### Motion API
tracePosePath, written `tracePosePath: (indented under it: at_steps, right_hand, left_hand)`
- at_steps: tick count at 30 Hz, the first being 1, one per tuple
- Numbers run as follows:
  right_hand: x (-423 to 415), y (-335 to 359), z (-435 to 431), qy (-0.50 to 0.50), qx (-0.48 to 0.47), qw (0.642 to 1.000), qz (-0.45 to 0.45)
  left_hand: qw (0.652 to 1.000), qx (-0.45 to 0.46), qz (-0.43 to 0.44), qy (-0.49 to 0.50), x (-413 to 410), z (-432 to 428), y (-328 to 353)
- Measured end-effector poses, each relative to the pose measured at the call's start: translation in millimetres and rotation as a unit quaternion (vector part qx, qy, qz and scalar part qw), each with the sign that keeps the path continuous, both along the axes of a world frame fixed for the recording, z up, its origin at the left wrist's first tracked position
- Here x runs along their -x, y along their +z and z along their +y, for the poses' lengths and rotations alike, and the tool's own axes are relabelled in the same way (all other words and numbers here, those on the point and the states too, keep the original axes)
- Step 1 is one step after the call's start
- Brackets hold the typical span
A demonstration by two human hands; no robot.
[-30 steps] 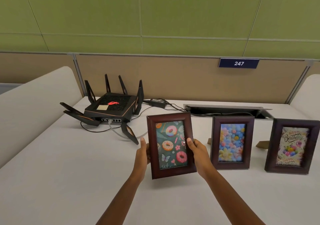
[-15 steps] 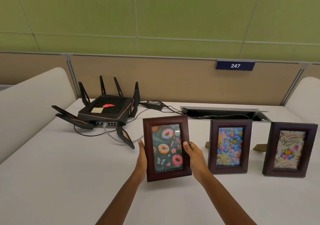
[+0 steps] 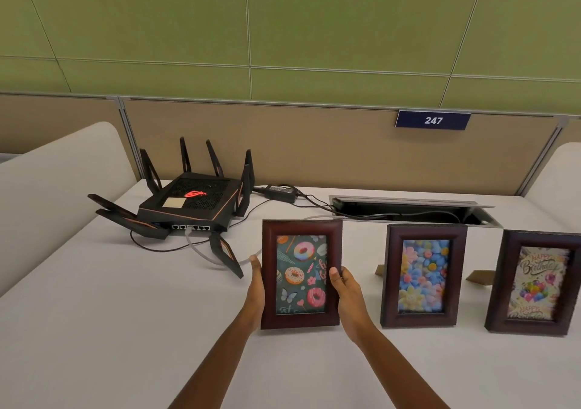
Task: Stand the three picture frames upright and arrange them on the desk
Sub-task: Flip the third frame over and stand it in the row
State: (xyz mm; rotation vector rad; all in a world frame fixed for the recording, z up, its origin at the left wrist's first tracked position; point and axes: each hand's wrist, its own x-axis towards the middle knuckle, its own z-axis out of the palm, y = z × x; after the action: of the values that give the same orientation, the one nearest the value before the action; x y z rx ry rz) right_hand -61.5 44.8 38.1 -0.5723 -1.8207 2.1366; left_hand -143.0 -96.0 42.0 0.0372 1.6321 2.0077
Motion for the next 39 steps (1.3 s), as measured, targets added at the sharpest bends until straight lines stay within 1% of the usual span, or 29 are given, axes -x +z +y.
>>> tracePosePath:
  at_steps: [5,10,14,16,17,18,20,21,23,25,28,29,30,32,36,39]
  right_hand:
    - [1,-6,3,0.010,0.004,1.000,-0.006]
    - [2,-3,6,0.023,-0.021,0.999,-0.020]
    - [1,-2,9,0.029,-0.071,0.997,-0.030]
    - [-2,-1,9,0.025,-0.100,0.994,-0.024]
    - [-4,-1,9,0.017,-0.117,0.993,-0.017]
    - [-7,-1,8,0.003,-0.138,0.990,-0.002]
    - [-13,-1,8,-0.044,-0.190,0.980,0.033]
    - [-15,0,9,-0.068,-0.223,0.971,0.046]
    - [-21,3,11,-0.095,-0.299,0.947,0.071]
    - [-27,8,13,-0.098,-0.377,0.916,0.094]
    - [-38,20,20,-0.110,-0.478,0.861,0.135]
    - [-41,24,23,-0.117,-0.502,0.845,0.144]
    - [-45,28,26,-0.126,-0.518,0.833,0.147]
    - [-54,37,35,-0.144,-0.534,0.819,0.152]
    - [-78,50,66,-0.179,-0.555,0.796,0.164]
    - [-97,54,99,-0.198,-0.527,0.817,0.123]
  left_hand:
    - [1.000,0.004,-0.013,0.011,1,2,-4]
    - [0.999,0.017,-0.009,0.034,-2,3,-5]
    - [0.996,0.038,0.018,0.077,-6,2,-2]
    - [0.988,0.060,0.062,0.131,-9,2,-2]
    - [0.976,0.090,0.100,0.171,-10,1,-1]
    - [0.956,0.131,0.147,0.216,-12,1,2]
    - [0.902,0.200,0.248,0.291,-17,-1,10]
    - [0.875,0.218,0.294,0.317,-19,-1,15]
    - [0.831,0.249,0.368,0.335,-23,1,26]
    - [0.801,0.271,0.426,0.322,-28,6,34]
    - [0.756,0.276,0.524,0.280,-40,21,44]
    - [0.745,0.273,0.548,0.265,-45,26,47]
    - [0.742,0.264,0.564,0.248,-52,34,51]
    - [0.738,0.248,0.588,0.219,-66,50,56]
    - [0.697,0.240,0.657,0.160,-99,88,56]
    - [0.676,0.205,0.700,0.106,-120,118,56]
